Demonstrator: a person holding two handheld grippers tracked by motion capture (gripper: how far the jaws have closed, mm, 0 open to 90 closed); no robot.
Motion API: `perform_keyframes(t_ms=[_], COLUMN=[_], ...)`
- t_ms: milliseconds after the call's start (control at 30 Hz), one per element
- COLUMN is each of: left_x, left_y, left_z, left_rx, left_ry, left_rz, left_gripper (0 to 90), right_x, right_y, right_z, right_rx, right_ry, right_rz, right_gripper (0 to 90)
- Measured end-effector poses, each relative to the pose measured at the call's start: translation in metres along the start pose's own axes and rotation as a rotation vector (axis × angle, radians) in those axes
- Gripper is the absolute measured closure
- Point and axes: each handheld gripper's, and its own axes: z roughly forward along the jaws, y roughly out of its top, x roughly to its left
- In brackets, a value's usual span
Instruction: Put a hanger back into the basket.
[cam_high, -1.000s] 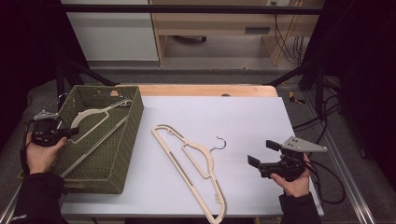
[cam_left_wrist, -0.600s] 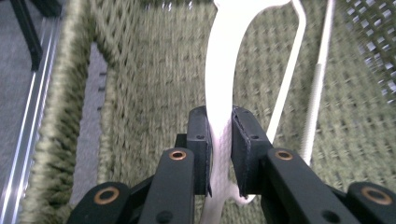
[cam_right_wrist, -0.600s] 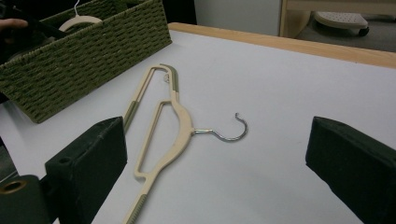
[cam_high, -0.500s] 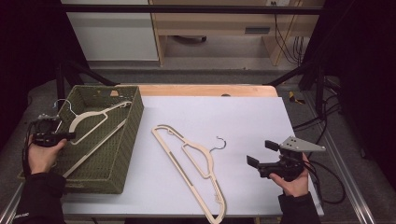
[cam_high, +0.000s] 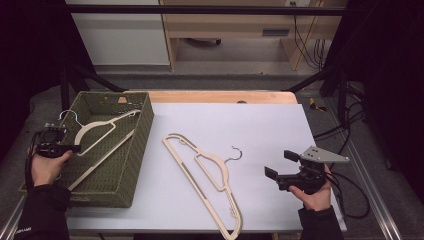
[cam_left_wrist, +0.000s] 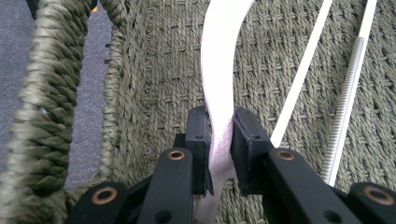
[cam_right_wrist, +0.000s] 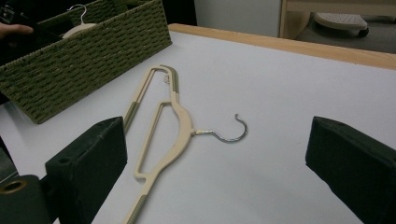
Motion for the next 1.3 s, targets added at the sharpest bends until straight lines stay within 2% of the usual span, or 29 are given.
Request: perform_keyframes(t_ms=[433,533,633,700,833,900,933,1033,1133,1300], left_x=[-0.001,-0.001,-0.002,-0.002,-0.008,-0.014,-0.017,-0.03,-0.047,-0.08], left_y=[-0.001,0.0,0.0,0.002,0.007,0.009,0.011,0.013,0.013,0.008], left_z=[0.0,-0.002,-0.008,-0.017,-0.041,-0.053,-0.058,-0.075,-0.088,-0.101], left_rx=[0.004,-0.005,-0.036,-0.085,-0.209,-0.268,-0.295,-0.371,-0.444,-0.509], left_ry=[-0.002,-0.008,-0.012,-0.039,-0.068,-0.095,-0.109,-0.16,-0.212,-0.306], left_rz=[0.008,0.01,0.017,0.011,0.009,0.02,0.027,0.066,0.101,0.164], left_gripper=[72.5,69.9,65.7,62.8,58.0,53.1,45.9,42.7,34.1,22.4], right_x=[0.0,0.0,0.0,0.0,0.001,0.002,0.003,0.004,0.005,0.009], right_y=[0.0,0.0,0.001,0.001,0.002,0.002,0.002,0.003,0.002,0.002], right_z=[-0.001,-0.001,-0.002,-0.003,-0.003,-0.003,-0.003,-0.003,-0.001,0.005], right_rx=[-0.003,-0.005,-0.006,-0.01,-0.01,-0.013,-0.015,-0.015,-0.008,0.007], right_ry=[0.0,0.001,0.0,0.002,0.002,0.001,0.002,0.004,0.011,0.022], right_rz=[-0.002,0.0,0.001,-0.005,-0.008,-0.004,-0.006,-0.008,-0.014,-0.014], right_gripper=[6.0,6.0,6.0,6.0,6.1,6.2,6.3,6.3,6.4,6.8])
